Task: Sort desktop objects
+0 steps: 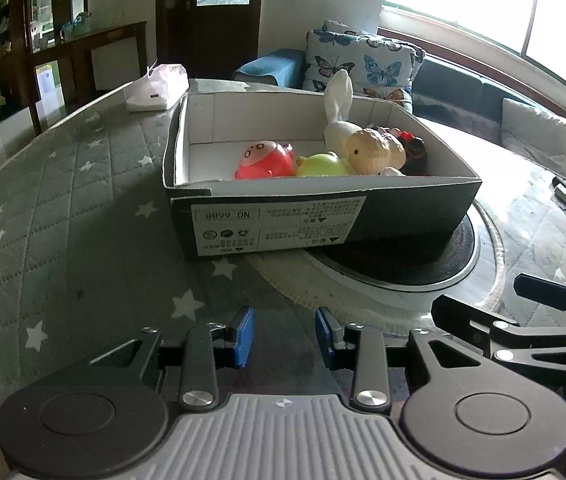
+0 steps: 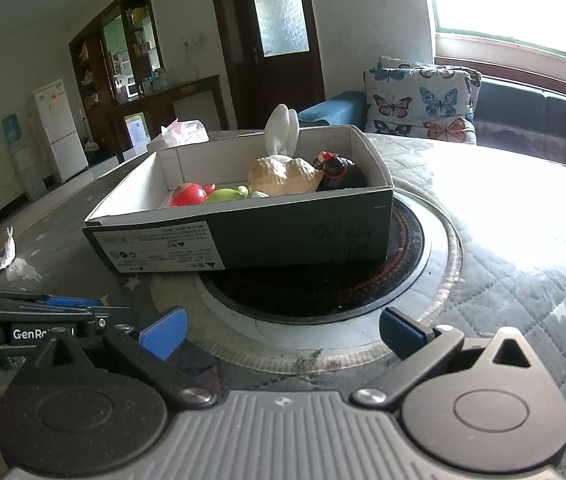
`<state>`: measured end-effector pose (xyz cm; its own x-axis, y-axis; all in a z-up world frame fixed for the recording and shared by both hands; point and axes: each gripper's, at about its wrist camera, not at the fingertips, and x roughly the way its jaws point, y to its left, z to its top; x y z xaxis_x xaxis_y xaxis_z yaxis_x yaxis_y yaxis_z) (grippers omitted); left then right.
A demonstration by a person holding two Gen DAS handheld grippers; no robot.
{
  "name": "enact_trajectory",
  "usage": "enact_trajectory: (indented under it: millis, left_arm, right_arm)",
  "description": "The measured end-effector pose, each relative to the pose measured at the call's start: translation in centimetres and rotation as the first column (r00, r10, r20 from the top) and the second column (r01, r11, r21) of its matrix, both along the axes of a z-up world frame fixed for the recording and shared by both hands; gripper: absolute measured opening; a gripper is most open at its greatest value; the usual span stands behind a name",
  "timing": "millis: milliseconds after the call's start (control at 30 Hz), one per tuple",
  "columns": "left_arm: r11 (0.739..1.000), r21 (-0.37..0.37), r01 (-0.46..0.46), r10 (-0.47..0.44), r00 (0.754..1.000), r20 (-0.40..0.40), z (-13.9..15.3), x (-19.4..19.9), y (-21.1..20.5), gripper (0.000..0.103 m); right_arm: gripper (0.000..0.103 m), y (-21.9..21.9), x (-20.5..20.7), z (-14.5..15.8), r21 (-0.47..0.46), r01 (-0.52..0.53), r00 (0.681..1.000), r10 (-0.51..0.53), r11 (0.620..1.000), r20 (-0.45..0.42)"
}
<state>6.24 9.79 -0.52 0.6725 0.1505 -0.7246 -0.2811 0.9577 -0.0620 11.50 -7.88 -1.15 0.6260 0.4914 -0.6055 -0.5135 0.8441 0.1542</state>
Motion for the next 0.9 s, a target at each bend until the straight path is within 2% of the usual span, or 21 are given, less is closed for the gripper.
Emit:
enact_trajectory:
  millis: [267,900]
  left_arm:
    - [0.998,0.059,0.009,-0.008,1.000,-0.018,0.1,1.1,-0.2,0.037]
    - [0.993,0.119,0.002,0.004,0.999,-0.047,0.0,2.9,-0.1,0.037]
  right_arm:
    - [0.103,0.5,1.2,-0.2,-0.003,-0.008,1.000,0.008,1.000,-0.017]
    - [0.103,1.5,3.5,-0.3,-0.016,-0.031,0.999,0.030,0.999,-0.045]
